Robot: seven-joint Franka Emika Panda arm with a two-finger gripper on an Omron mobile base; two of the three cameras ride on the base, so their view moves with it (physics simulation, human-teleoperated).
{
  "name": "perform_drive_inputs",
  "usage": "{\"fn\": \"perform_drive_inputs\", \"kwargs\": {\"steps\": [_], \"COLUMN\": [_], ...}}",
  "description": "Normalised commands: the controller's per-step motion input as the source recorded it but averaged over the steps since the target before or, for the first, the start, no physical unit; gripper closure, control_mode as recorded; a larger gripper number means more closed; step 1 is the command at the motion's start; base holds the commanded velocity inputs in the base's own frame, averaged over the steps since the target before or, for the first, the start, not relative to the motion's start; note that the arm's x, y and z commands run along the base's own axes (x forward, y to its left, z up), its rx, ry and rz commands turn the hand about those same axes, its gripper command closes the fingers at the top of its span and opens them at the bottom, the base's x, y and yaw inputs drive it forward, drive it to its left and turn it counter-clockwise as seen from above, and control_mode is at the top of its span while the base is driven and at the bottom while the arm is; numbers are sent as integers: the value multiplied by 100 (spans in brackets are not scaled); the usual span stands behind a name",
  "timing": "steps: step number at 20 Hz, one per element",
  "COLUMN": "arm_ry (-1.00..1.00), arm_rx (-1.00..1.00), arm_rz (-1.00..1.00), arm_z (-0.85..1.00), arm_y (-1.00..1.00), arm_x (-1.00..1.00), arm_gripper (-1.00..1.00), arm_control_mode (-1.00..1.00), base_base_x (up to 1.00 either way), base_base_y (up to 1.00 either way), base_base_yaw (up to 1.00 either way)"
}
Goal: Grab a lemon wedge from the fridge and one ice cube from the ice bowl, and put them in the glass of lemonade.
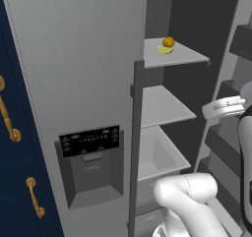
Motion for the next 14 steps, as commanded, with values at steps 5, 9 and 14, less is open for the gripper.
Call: {"fn": "perform_drive_inputs", "kwargs": {"steps": [5, 9, 14], "arm_ry": [0, 0, 0], "arm_rx": [0, 0, 0], "arm_rz": [0, 0, 0], "arm_z": [0, 0, 0], "arm_y": [0, 0, 32], "arm_x": [0, 4, 0], "arm_gripper": [-100, -100, -100], "arm_control_mode": [100, -100, -100], "base_base_x": [88, 12, 0], "base_base_y": [-1, -2, 0], "base_base_yaw": [-13, 0, 0]}}
